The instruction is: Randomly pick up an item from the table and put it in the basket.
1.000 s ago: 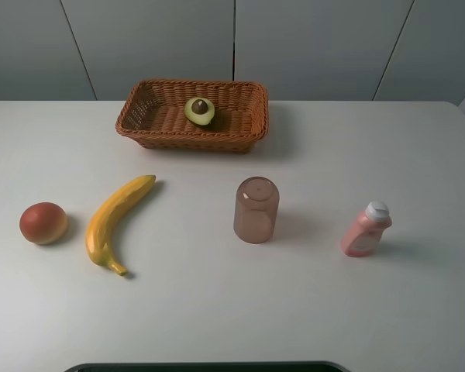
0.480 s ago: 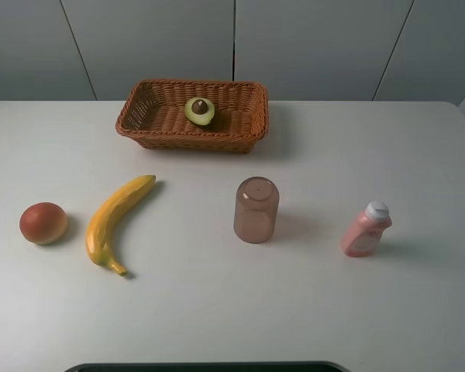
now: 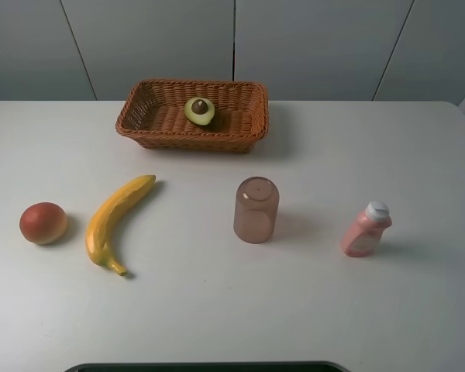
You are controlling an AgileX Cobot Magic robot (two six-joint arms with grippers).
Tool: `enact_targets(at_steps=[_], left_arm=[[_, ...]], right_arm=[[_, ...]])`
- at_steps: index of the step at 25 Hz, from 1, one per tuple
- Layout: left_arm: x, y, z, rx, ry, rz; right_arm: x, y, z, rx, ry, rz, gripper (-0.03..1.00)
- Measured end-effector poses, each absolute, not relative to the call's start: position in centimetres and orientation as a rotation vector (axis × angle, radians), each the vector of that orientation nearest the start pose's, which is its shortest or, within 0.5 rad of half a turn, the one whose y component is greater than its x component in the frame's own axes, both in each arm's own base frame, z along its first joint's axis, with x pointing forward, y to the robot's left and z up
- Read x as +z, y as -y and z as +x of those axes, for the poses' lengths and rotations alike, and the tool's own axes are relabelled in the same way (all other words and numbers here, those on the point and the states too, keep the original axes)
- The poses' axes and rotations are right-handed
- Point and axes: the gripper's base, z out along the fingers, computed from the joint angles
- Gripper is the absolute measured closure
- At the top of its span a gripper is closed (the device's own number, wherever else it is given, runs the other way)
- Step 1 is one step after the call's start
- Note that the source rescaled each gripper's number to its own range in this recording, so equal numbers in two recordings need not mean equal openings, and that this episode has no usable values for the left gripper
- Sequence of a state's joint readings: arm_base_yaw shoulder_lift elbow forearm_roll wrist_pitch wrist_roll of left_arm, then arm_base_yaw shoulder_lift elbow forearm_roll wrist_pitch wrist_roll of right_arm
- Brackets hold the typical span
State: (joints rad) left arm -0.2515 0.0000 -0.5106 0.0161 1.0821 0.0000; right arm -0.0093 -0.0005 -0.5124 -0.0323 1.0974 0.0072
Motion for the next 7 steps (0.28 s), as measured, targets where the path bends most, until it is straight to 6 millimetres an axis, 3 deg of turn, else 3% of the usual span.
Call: enact_targets(at_steps=[7], left_arm=[[27.85,-0.3,-0.65,-0.137,-2.042,0.257]], right_arm=[[27.78,0.25,-0.8,-0.04,-2.068,0.02,-0.03]])
